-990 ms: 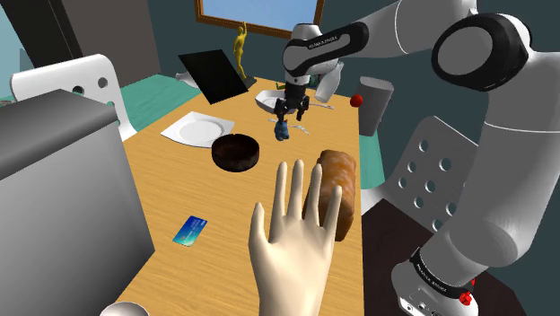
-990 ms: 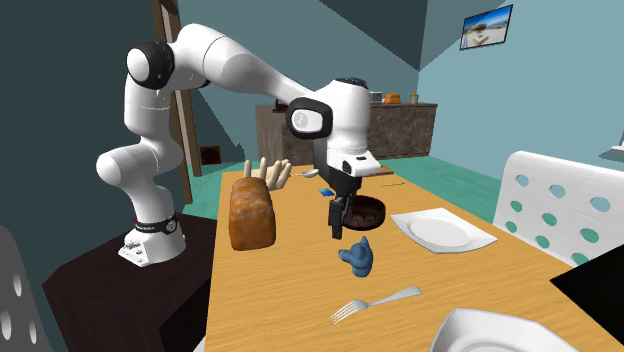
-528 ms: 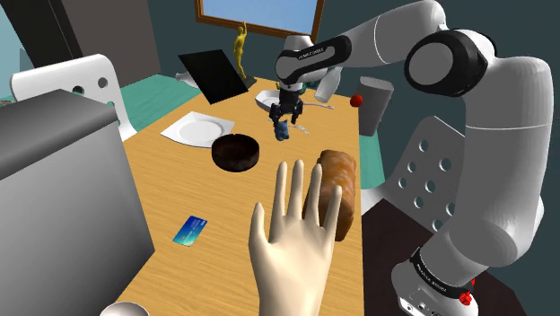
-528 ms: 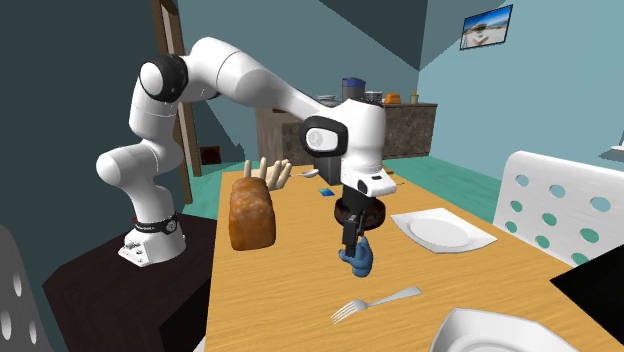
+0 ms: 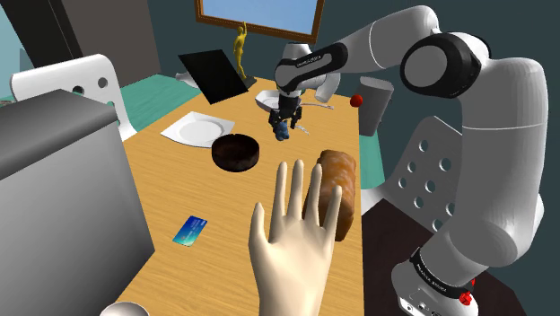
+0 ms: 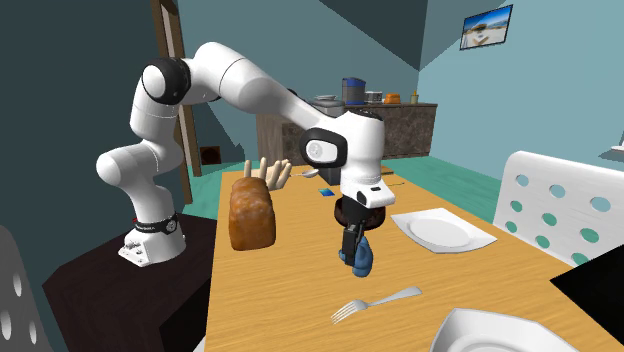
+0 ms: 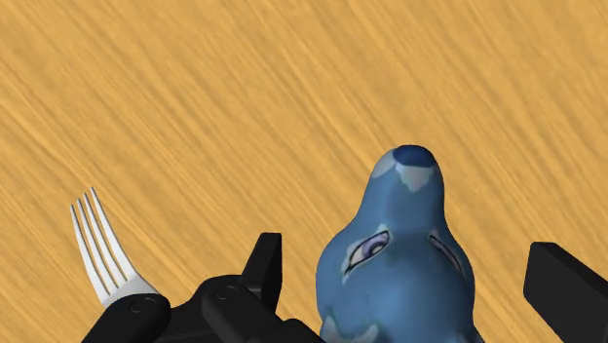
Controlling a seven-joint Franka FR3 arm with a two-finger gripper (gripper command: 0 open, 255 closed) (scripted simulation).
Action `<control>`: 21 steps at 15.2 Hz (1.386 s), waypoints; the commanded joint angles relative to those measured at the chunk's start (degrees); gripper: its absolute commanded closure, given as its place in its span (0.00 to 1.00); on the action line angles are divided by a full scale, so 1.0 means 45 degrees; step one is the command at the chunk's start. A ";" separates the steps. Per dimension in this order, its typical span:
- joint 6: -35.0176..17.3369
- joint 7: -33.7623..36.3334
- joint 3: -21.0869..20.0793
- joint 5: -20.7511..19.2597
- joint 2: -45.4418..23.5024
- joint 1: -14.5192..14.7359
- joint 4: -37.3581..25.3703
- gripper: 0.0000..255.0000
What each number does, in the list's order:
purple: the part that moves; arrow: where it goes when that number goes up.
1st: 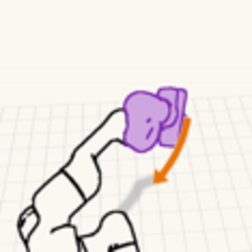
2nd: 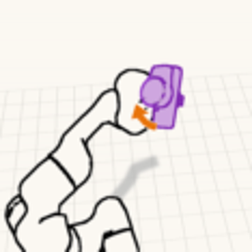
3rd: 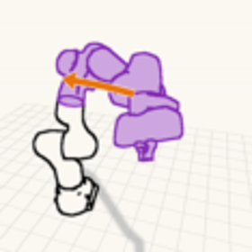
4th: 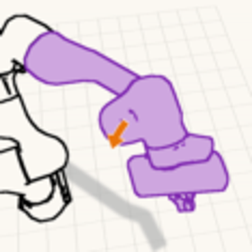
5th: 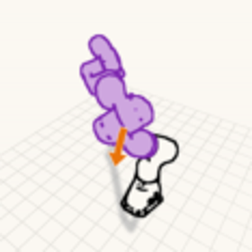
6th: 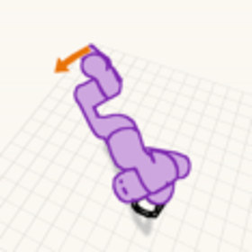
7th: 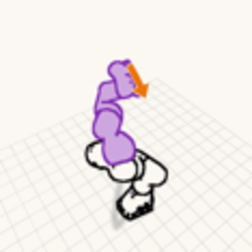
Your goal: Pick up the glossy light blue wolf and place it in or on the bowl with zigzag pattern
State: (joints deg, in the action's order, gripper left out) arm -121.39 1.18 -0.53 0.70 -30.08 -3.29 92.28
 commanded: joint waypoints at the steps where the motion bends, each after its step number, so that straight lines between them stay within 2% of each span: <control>1: -0.0006 -0.0001 0.0000 0.0000 -0.0003 -0.0001 0.0001 0.00; 3: -0.0005 0.0000 0.0000 0.0000 -0.0003 0.0000 0.0000 0.00; 4: -0.0005 0.0000 0.0000 0.0000 -0.0003 0.0000 0.0000 1.00; 13: -0.0006 -0.0001 0.0000 0.0000 -0.0003 -0.0001 0.0001 1.00; 21: 0.1097 0.0013 0.0000 -0.0002 0.0555 -0.0002 -0.0544 1.00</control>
State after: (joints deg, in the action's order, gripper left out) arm -117.15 1.29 -0.54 0.69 -27.84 -3.26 90.25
